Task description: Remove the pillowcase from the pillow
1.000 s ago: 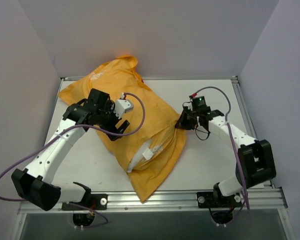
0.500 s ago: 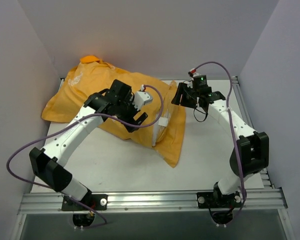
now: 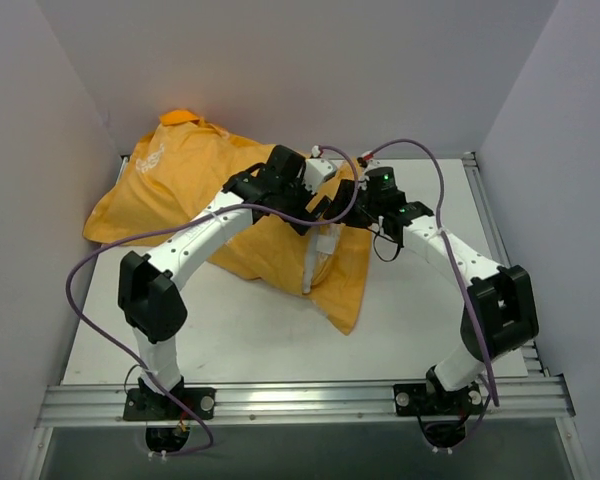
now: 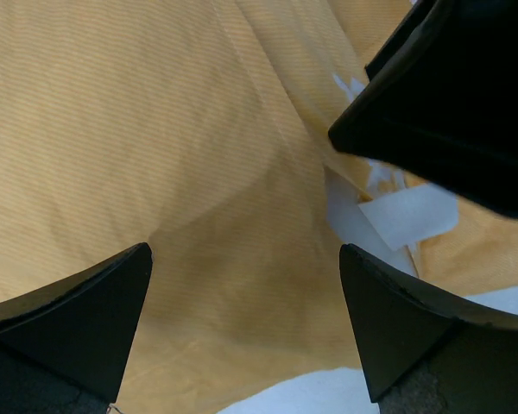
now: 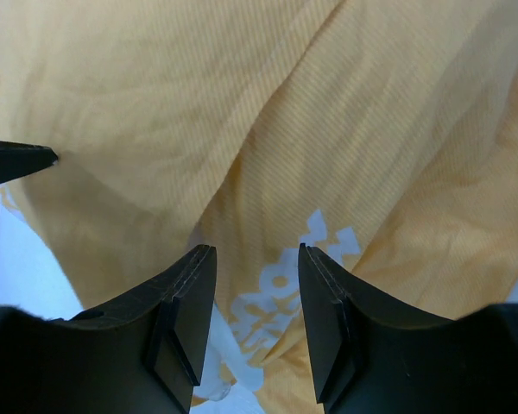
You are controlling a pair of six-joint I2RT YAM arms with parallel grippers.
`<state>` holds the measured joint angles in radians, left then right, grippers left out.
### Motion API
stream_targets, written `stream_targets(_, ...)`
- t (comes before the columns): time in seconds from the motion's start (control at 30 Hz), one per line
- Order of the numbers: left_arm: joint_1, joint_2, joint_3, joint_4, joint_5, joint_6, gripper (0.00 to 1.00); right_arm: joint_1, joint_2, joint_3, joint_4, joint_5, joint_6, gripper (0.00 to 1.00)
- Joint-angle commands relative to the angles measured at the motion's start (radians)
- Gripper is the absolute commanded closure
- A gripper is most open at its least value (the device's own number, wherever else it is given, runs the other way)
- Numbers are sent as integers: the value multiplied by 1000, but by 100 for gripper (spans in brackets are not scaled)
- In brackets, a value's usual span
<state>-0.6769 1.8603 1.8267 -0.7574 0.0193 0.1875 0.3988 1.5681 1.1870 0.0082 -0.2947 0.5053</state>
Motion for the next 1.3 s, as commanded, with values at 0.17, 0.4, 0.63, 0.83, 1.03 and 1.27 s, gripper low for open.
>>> stream_targets(0.17, -33, 59, 40, 95, -169, -3, 59, 55, 55, -15, 101, -46, 42, 57)
stream_targets(0.4, -30, -12, -29, 144, -179, -2, 98, 69, 112, -11, 108, 26, 65, 59)
stream_targets(0.63, -15, -42, -87, 158, -240, 59, 98, 43, 113, -16, 10, 235, 97, 95)
stream_targets(0.83, 37, -147, -226, 199, -279, 141, 98, -90, 58, -105, 18, 238, 116, 100)
stream_targets(1.03, 146, -251, -349, 240, -297, 211, 98, -186, 66, -174, 38, 230, 101, 100)
stream_targets(1.27, 266, -358, -411, 187, -227, 236, 98, -196, 202, -202, 134, 134, 107, 100)
